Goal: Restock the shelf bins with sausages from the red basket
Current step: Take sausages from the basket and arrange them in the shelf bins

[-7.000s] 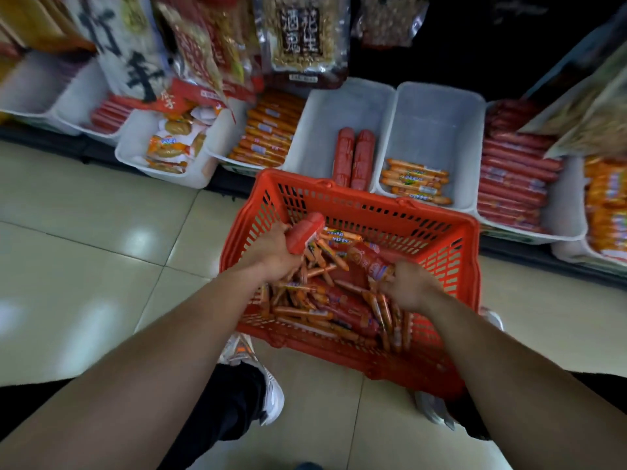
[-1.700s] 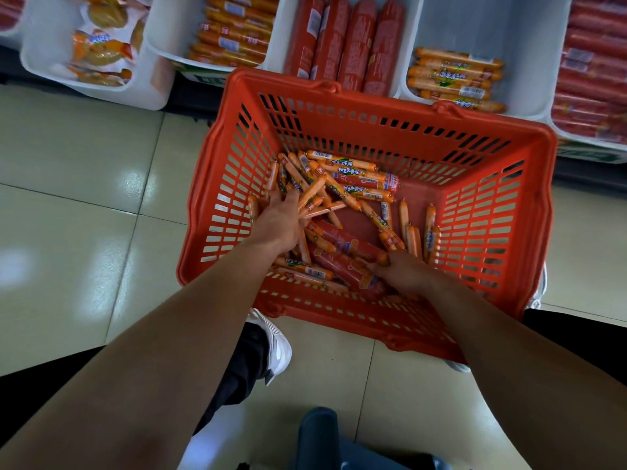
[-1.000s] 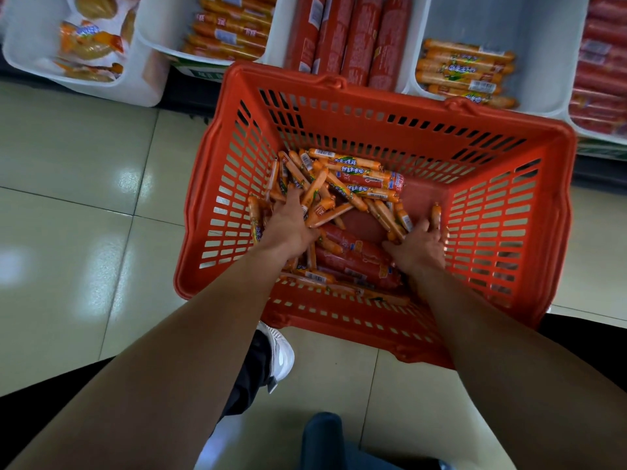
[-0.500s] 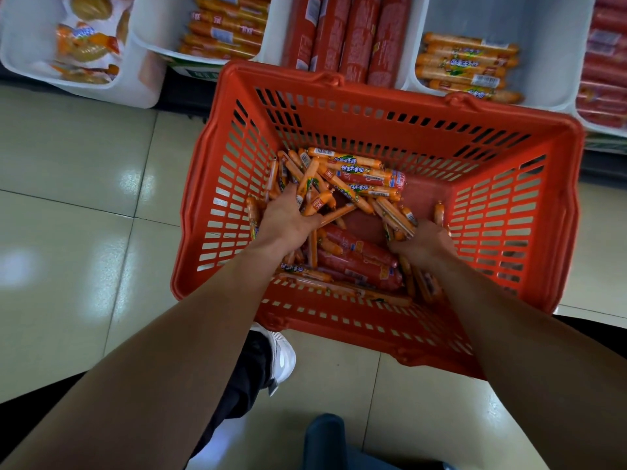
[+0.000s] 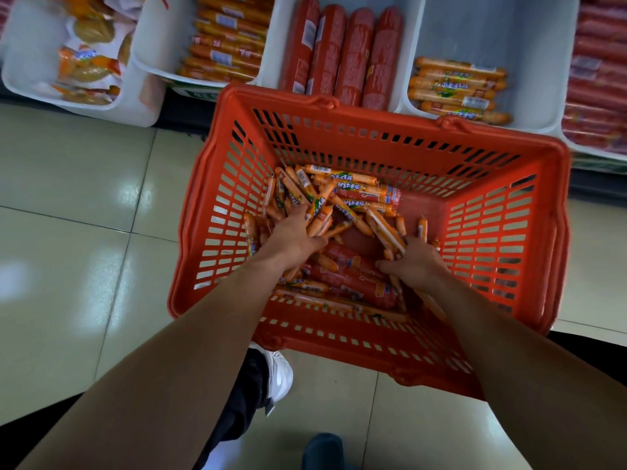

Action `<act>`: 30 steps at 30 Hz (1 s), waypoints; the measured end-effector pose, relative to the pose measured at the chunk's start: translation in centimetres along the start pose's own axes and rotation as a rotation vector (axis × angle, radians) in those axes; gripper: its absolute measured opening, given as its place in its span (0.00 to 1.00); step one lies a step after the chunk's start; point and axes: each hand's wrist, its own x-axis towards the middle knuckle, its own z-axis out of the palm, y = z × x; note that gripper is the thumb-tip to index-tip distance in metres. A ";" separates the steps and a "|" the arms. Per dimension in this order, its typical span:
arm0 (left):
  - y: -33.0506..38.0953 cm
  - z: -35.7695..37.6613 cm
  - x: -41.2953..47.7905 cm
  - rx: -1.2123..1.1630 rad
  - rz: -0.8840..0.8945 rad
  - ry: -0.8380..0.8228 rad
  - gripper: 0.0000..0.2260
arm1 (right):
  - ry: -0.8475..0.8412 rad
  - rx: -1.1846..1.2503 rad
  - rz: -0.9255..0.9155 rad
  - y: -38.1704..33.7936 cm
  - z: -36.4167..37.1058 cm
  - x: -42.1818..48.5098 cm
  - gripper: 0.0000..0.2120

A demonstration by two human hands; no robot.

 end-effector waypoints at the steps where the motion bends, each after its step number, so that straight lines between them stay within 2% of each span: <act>1: 0.2 -0.2 -0.1 0.009 0.003 -0.009 0.36 | 0.012 0.012 -0.011 -0.1 -0.1 -0.1 0.19; 5: 1.7 -1.3 -1.9 0.055 0.050 -0.043 0.34 | 0.062 0.000 -0.056 -1.0 -1.8 -1.8 0.18; 8: 2.4 -2.5 -2.6 0.122 0.029 -0.033 0.39 | 0.036 -0.006 -0.114 -2.0 -3.0 -1.9 0.17; 11: 4.3 -4.8 -5.0 0.203 0.075 0.015 0.39 | 0.034 0.060 -0.172 -3.4 -5.7 -4.0 0.14; 16: 8.3 -9.2 -9.9 0.337 0.187 0.057 0.28 | 0.048 0.077 -0.308 -6.3 -11.7 -8.3 0.15; 20: 12.2 -13.0 -13.3 0.412 0.271 0.110 0.33 | 0.130 0.030 -0.423 -9.4 -18.1 -11.7 0.15; 25: 16.5 -15.9 -15.3 0.344 0.364 0.162 0.35 | 0.251 0.056 -0.471 -12.6 -26.4 -13.7 0.15; 30: 17.4 -15.5 -13.1 0.214 0.367 0.218 0.33 | 0.286 0.005 -0.432 -13.3 -30.7 -10.2 0.15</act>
